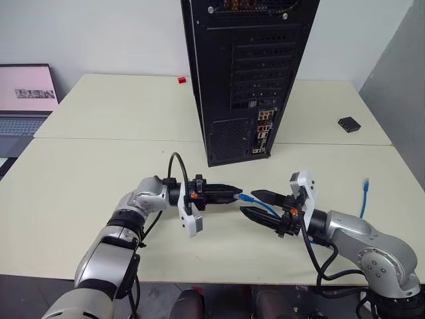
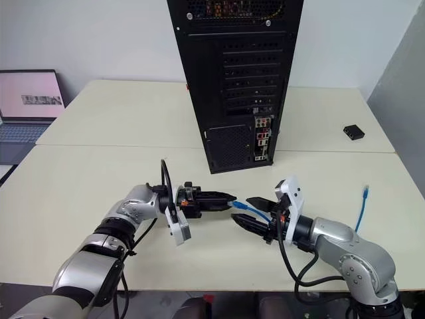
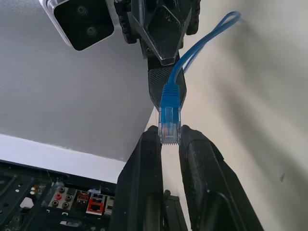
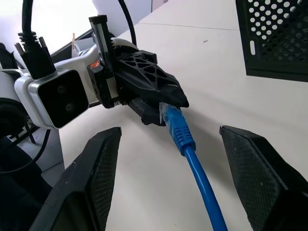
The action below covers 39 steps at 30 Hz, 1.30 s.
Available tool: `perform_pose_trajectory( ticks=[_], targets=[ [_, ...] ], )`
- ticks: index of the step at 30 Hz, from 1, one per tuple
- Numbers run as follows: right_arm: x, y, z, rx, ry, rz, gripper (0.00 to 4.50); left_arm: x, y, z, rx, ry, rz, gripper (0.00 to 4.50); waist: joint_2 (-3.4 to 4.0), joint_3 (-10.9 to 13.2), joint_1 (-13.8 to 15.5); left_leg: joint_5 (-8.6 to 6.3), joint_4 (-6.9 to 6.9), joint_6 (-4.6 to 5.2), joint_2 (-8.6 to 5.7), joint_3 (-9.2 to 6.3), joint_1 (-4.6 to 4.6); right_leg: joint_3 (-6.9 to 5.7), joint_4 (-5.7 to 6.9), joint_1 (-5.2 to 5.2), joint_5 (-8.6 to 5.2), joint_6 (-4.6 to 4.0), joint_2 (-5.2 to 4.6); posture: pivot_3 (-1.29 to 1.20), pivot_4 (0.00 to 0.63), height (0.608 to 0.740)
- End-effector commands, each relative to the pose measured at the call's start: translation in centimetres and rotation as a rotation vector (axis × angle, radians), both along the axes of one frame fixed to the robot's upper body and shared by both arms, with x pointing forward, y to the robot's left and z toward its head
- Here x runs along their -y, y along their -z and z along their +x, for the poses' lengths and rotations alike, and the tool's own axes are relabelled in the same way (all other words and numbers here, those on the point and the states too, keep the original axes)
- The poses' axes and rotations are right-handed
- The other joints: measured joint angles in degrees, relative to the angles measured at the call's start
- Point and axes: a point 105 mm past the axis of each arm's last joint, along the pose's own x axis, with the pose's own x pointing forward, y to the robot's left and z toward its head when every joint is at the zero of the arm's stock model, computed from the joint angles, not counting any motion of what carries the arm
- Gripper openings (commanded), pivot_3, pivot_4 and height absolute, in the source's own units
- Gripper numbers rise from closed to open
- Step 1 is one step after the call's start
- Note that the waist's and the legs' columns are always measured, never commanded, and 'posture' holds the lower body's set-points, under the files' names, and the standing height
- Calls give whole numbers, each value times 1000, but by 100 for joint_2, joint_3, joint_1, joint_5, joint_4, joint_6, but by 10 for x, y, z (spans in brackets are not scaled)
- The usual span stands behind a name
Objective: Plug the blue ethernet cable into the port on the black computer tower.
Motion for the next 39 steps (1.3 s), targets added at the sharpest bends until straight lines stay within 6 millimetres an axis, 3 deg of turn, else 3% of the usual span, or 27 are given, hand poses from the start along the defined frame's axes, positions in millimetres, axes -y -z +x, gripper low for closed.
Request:
perform_pose_trajectory(
  ticks=[1, 9, 12, 26, 39],
  targets=[
    [-3, -9, -1, 23, -11, 35, 3454, -2, -8, -2, 43, 5, -27, 253, 0, 0, 0, 0, 0, 0, 0, 0, 0, 0, 0, 0, 0, 0, 0, 0, 150, 740],
    [-3, -6, 0, 13, -13, 23, 3454, -3, -8, -1, 49, -6, -37, 253, 0, 0, 1, 0, 0, 0, 0, -1, 0, -1, 2, 0, 0, 0, 0, 0, 150, 740],
    [-3, -5, 1, 12, -7, 21, 3058, -3, -8, -1, 49, -9, -43, 253, 0, 0, 1, 0, 0, 0, 0, -1, 0, -2, 2, 0, 0, 0, -1, 0, 150, 740],
    [-4, -6, 0, 0, -19, 36, 0, -3, -5, -4, 60, -3, -36, 253, 0, 0, 2, 0, -1, 0, 0, -2, 0, -4, 4, 0, 0, 0, -2, 0, 150, 740],
    [-7, -6, -4, -11, -42, 45, 0, -3, -1, -5, 45, 0, -31, 250, 0, 0, 2, 0, -1, 0, 0, -2, 0, -4, 6, 0, 0, 0, -3, 0, 150, 740]
  ],
)
